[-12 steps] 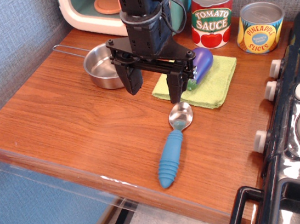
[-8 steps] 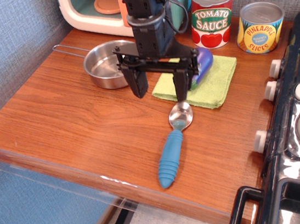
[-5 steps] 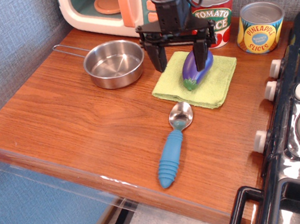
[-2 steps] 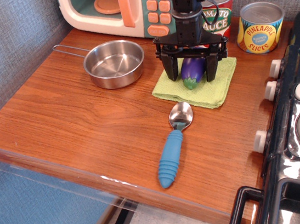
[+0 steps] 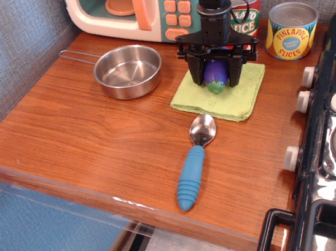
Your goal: Put eggplant into pot.
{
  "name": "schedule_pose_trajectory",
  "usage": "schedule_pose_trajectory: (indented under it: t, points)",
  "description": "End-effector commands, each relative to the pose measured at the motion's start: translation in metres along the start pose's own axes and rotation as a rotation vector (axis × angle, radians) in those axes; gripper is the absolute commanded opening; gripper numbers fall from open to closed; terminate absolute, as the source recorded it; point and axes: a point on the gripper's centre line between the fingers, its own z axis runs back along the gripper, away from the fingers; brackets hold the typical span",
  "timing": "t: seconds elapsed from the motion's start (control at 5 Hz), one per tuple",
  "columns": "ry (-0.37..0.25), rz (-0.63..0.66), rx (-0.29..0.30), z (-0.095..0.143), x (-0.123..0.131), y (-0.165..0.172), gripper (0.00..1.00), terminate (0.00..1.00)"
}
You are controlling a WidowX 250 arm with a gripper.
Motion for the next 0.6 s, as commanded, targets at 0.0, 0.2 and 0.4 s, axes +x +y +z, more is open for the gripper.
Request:
schedule_pose_trajectory:
  t: [0.0,0.2,0.4]
  points:
    - [-0.145,0.003,-0.068,0.064,0.009,0.021,0.0,0.0]
    - [-0.194,0.104,-0.073,0.083,0.004,0.073,0.0,0.0]
    - [-0.187,0.144,-0.028,0.083,0.0,0.112,0.0,0.0]
